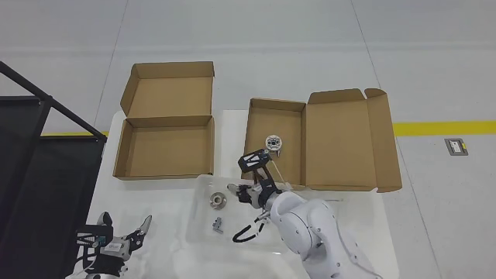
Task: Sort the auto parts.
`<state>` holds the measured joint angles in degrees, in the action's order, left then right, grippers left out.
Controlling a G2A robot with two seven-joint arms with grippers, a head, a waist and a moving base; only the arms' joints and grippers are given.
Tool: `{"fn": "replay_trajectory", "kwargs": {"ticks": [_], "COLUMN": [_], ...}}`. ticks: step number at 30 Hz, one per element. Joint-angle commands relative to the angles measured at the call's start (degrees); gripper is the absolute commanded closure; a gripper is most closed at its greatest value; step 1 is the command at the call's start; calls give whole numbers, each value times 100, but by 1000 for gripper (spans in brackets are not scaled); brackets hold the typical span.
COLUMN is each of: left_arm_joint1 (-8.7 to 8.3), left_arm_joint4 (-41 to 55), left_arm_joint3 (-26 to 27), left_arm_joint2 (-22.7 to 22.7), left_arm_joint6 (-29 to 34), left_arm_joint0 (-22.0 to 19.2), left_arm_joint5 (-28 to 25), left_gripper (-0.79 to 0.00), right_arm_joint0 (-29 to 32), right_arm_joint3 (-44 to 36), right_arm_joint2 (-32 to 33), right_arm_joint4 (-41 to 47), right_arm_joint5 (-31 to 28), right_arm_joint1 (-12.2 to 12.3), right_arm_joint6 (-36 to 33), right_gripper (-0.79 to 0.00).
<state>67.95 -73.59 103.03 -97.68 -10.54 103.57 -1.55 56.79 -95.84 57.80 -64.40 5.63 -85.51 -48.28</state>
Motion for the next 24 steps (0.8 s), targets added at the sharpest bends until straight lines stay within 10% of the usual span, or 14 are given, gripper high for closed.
{"fn": "replay_trajectory", "kwargs": {"ticks": [1,10,24], "left_arm_joint1": [0,0,-143], "left_arm_joint4": [0,0,-1161], "left_arm_joint3": [0,0,952], "left_arm_joint2": [0,0,-346], "left_arm_joint6": [0,0,520], "left_arm_joint0": [0,0,-330], "left_arm_joint5": [0,0,-1329], "left_gripper": [-785,-785,-785], "right_arm_joint0": [1,70,1589], "right_arm_joint3": [-1,15,-1180], "right_arm_joint2": [2,-9,641], "right_arm_joint4": [-3,20,-708], "right_arm_joint5": [2,-95,-2623], "right_arm_joint1": [0,4,379], "right_arm_joint6": [1,160,2411], "right_gripper": [-785,-785,-785]}}
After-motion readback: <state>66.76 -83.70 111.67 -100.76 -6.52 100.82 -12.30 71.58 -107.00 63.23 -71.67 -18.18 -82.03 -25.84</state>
